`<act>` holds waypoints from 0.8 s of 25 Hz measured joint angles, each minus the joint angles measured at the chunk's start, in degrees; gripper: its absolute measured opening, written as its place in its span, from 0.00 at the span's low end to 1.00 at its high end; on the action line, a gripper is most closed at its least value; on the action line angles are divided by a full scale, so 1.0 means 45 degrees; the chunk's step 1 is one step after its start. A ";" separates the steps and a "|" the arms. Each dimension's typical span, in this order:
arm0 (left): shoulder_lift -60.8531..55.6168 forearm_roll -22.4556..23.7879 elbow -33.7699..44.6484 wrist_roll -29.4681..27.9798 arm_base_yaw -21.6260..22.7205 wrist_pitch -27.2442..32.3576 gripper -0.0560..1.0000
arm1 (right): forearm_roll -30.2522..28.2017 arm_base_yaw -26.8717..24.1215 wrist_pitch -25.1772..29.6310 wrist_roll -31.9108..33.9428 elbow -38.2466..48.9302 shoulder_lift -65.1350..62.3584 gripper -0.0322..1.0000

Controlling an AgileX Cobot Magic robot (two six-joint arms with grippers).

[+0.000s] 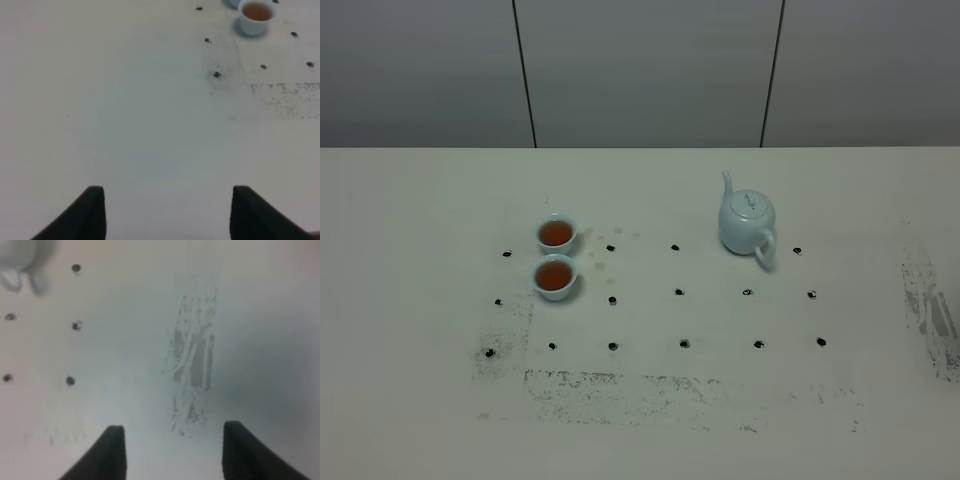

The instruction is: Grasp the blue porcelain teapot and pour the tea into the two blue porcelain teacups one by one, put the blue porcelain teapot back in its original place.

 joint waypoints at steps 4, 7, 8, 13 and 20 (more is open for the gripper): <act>0.0000 0.0000 0.0000 0.0000 0.0000 0.0000 0.54 | 0.0090 0.0000 0.0487 0.0327 0.1480 -0.3260 0.44; 0.0000 0.0000 0.0000 0.0000 0.0000 0.0000 0.54 | 0.0090 0.0000 0.0546 0.0530 0.2352 -0.5917 0.44; 0.0000 0.0000 0.0000 0.0000 0.0000 0.0000 0.54 | 0.0090 0.0000 0.0484 0.0661 0.2660 -0.6835 0.44; 0.0000 0.0000 0.0000 0.0000 0.0000 0.0000 0.54 | -0.0237 0.0000 0.0096 0.0892 0.4255 -1.0633 0.43; 0.0000 0.0000 0.0000 0.0000 0.0000 0.0000 0.54 | -0.0383 0.0337 0.0523 0.1312 0.6520 -1.3886 0.39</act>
